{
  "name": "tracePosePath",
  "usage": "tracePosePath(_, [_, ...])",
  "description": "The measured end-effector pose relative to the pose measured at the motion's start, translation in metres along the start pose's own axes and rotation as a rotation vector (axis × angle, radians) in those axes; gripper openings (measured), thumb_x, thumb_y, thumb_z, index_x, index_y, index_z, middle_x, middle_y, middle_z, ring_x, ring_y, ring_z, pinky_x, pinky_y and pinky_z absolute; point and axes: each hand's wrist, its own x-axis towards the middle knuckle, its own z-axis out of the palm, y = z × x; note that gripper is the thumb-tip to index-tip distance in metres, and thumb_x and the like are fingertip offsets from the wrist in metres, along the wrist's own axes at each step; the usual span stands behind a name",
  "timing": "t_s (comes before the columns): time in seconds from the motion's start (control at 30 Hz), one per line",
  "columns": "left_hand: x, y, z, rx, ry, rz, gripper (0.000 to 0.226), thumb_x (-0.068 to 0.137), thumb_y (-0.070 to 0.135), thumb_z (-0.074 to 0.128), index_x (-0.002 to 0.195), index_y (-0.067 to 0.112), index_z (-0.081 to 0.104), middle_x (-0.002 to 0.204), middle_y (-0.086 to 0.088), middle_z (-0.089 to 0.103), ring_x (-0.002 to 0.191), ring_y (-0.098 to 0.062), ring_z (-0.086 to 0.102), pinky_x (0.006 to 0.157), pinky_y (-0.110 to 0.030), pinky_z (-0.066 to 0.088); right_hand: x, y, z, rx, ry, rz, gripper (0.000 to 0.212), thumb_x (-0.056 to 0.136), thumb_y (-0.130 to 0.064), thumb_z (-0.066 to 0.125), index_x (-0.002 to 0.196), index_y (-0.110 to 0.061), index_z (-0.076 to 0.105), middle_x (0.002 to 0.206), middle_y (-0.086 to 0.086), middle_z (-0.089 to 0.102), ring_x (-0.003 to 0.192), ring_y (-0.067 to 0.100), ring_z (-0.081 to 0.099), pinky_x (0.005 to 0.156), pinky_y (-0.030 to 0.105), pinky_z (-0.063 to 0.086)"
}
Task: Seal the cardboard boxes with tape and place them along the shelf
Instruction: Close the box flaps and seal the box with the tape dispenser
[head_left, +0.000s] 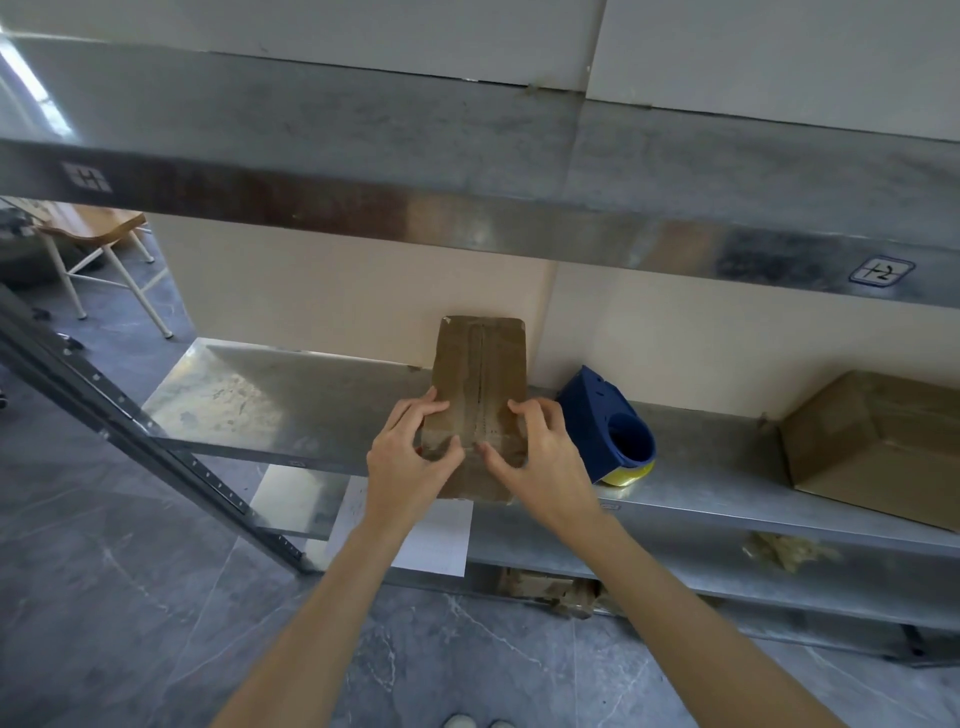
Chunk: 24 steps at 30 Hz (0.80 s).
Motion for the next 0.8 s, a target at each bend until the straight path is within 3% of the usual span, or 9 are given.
tracePosePath(0.17, [0.004, -0.005, -0.006, -0.024, -0.041, 0.001, 0.035, 0.086, -0.002, 0.064, 0.116, 0.015, 0.071, 0.127, 0.006, 0.063, 0.088, 0.004, 0.058, 0.080, -0.011, 0.048, 0.005, 0.006, -0.006, 0.127, 0.007, 0.032, 0.034, 0.095, -0.026, 0.059, 0.127, -0.017, 0.052, 0.135, 0.002, 0.044, 0.101, 0.011, 0.057, 0.084, 0.026, 0.055])
tracePosePath(0.23, [0.005, -0.010, -0.011, -0.035, -0.088, 0.019, 0.036, 0.091, -0.005, 0.058, 0.121, 0.013, 0.069, 0.131, 0.002, 0.061, 0.101, 0.010, 0.057, 0.090, -0.016, 0.050, 0.006, 0.009, -0.009, 0.138, -0.016, 0.020, 0.031, 0.097, -0.021, 0.056, 0.128, -0.017, 0.053, 0.136, 0.002, 0.045, 0.106, 0.010, 0.055, 0.089, 0.024, 0.053])
tracePosePath(0.33, [0.006, -0.015, -0.014, -0.088, -0.141, 0.006, 0.036, 0.096, -0.006, 0.052, 0.125, 0.011, 0.066, 0.134, 0.002, 0.058, 0.122, 0.002, 0.052, 0.104, -0.034, 0.049, 0.007, 0.009, -0.010, 0.137, -0.039, 0.008, 0.032, 0.099, -0.021, 0.054, 0.131, -0.016, 0.052, 0.137, 0.002, 0.044, 0.110, 0.009, 0.053, 0.093, 0.021, 0.050])
tracePosePath(0.47, [0.005, -0.015, -0.012, -0.121, -0.143, -0.010, 0.038, 0.097, -0.007, 0.049, 0.126, 0.010, 0.065, 0.135, 0.004, 0.057, 0.124, 0.001, 0.051, 0.105, -0.038, 0.049, 0.004, 0.010, -0.015, 0.153, -0.068, 0.002, 0.036, 0.100, -0.020, 0.053, 0.135, -0.016, 0.052, 0.138, 0.002, 0.045, 0.117, 0.013, 0.053, 0.099, 0.031, 0.051])
tracePosePath(0.63, [0.006, -0.015, -0.010, -0.166, -0.153, -0.058, 0.039, 0.097, -0.008, 0.047, 0.123, 0.013, 0.067, 0.133, 0.005, 0.057, 0.124, -0.004, 0.052, 0.105, -0.038, 0.049, 0.004, 0.008, -0.016, 0.236, -0.063, 0.023, 0.034, 0.099, -0.008, 0.052, 0.133, -0.011, 0.056, 0.137, 0.006, 0.045, 0.122, 0.017, 0.050, 0.104, 0.033, 0.048])
tracePosePath(0.7, [0.006, -0.015, -0.012, -0.188, -0.171, -0.067, 0.038, 0.098, -0.007, 0.047, 0.125, 0.013, 0.066, 0.135, 0.004, 0.056, 0.126, -0.006, 0.052, 0.106, -0.039, 0.048, 0.005, 0.009, -0.016, 0.242, -0.070, 0.027, 0.035, 0.099, -0.010, 0.052, 0.134, -0.013, 0.056, 0.137, 0.005, 0.046, 0.123, 0.015, 0.050, 0.105, 0.027, 0.046])
tracePosePath(0.8, [0.006, -0.017, -0.017, -0.244, -0.221, -0.095, 0.038, 0.099, -0.004, 0.048, 0.125, 0.019, 0.064, 0.137, 0.003, 0.055, 0.128, -0.013, 0.052, 0.105, -0.043, 0.049, 0.006, 0.016, -0.019, 0.210, -0.126, 0.006, 0.039, 0.100, -0.018, 0.053, 0.139, -0.020, 0.051, 0.138, -0.001, 0.045, 0.120, 0.007, 0.047, 0.094, 0.004, 0.039])
